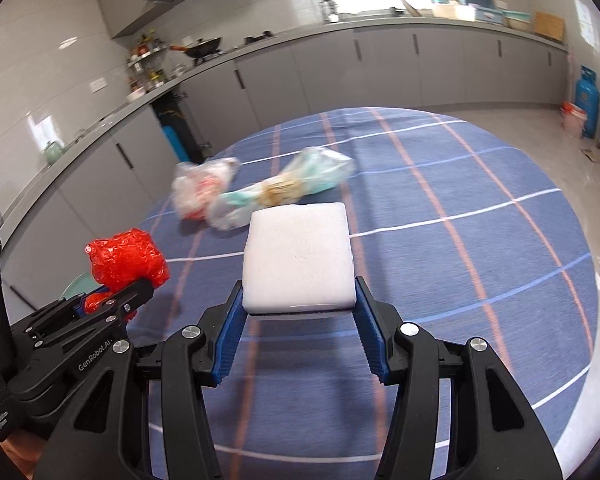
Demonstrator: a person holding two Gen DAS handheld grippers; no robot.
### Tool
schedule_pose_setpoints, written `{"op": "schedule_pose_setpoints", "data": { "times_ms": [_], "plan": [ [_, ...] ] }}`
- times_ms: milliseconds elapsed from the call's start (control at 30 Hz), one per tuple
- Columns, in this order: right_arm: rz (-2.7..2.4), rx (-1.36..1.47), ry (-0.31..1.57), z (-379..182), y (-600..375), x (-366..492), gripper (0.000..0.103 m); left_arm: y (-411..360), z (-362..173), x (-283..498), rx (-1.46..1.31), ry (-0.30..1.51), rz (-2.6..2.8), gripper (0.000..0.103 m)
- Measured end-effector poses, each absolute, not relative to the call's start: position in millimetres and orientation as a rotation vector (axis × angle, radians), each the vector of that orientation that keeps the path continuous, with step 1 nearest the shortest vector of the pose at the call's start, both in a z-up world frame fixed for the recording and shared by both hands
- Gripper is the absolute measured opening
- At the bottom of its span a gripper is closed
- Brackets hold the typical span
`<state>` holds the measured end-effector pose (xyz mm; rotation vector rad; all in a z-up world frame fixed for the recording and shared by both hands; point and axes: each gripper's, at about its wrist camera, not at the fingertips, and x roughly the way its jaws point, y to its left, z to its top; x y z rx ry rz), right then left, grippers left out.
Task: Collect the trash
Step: 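Grasp the white foam block with the right tool while the left tool grasps the red bag, then carry the red bag and foam block over the teal bin and open both tools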
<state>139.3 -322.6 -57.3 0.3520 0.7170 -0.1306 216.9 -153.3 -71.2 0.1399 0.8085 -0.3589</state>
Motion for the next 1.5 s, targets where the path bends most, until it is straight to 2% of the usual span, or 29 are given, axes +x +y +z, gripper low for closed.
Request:
{"op": "schedule_pose_setpoints", "data": {
  "times_ms": [700,1500],
  "plan": [
    [0.111,0.203,0.735,-49.1,-193.5,166.7,0.052,-16.0,-75.8,207.9,0.001,0.811,-0.108,0.031],
    [0.296,0.088,0.745,-40.9,-92.5,190.7,0.053,89.9,-77.2,207.8,-0.131,0.794,0.084,0.031]
  ]
}}
